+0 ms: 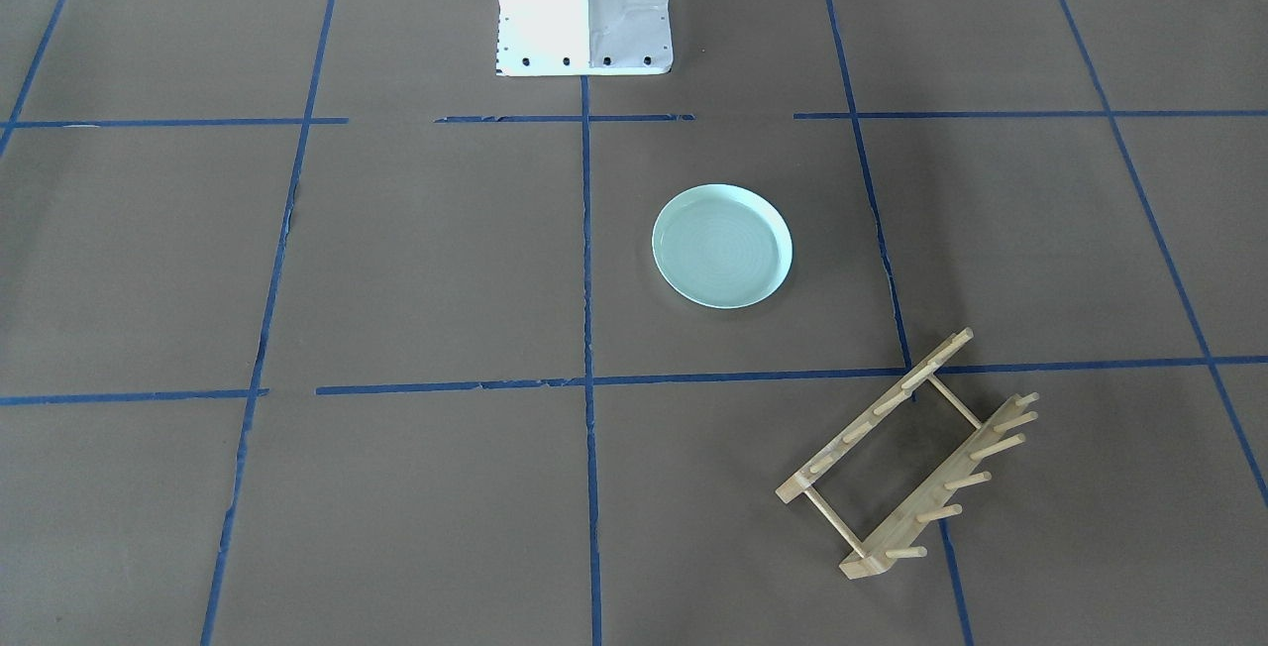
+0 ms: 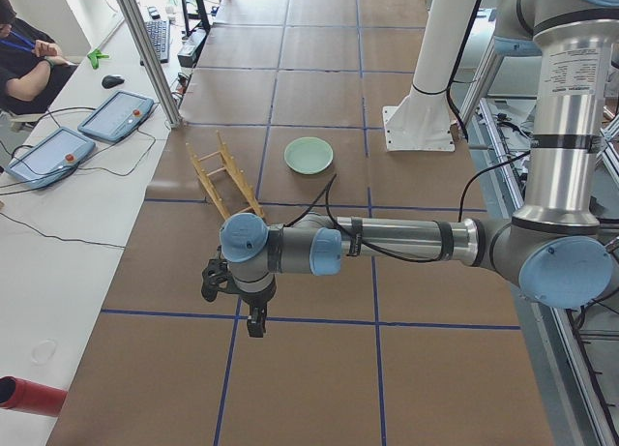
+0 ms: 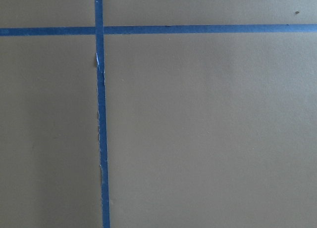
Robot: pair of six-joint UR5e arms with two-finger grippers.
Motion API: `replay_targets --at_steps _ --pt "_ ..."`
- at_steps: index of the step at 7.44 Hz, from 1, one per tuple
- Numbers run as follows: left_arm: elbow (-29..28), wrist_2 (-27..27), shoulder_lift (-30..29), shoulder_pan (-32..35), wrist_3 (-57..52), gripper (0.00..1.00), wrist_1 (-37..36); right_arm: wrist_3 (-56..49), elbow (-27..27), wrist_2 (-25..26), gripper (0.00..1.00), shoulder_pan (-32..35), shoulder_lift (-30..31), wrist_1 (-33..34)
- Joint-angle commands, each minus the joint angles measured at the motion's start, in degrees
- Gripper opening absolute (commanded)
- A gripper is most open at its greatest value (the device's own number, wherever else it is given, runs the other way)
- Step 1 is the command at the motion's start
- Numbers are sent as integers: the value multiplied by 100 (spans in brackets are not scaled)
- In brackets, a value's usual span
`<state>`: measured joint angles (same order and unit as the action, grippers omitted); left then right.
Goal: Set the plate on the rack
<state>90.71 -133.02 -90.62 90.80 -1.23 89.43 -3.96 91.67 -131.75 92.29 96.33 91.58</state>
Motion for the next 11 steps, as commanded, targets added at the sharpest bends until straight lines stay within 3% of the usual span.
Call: replay_targets --at_steps 1,5,9,10,11 --pt "51 -30 -9 -1 0 100 -22 -9 0 0 100 -1 0 0" --pt "673 -22 -255 -131 96 100 -48 0 0 0 100 -1 0 0" --pt "2403 31 -658 -1676 2570 100 -49 0 0 0 100 -1 0 0" --pt "2634 40 -998 -2088 3393 100 -92 0 0 0 100 -1 0 0" --pt "2627 48 -1620 -2676 4193 100 -580 0 0 0 100 8 0 0"
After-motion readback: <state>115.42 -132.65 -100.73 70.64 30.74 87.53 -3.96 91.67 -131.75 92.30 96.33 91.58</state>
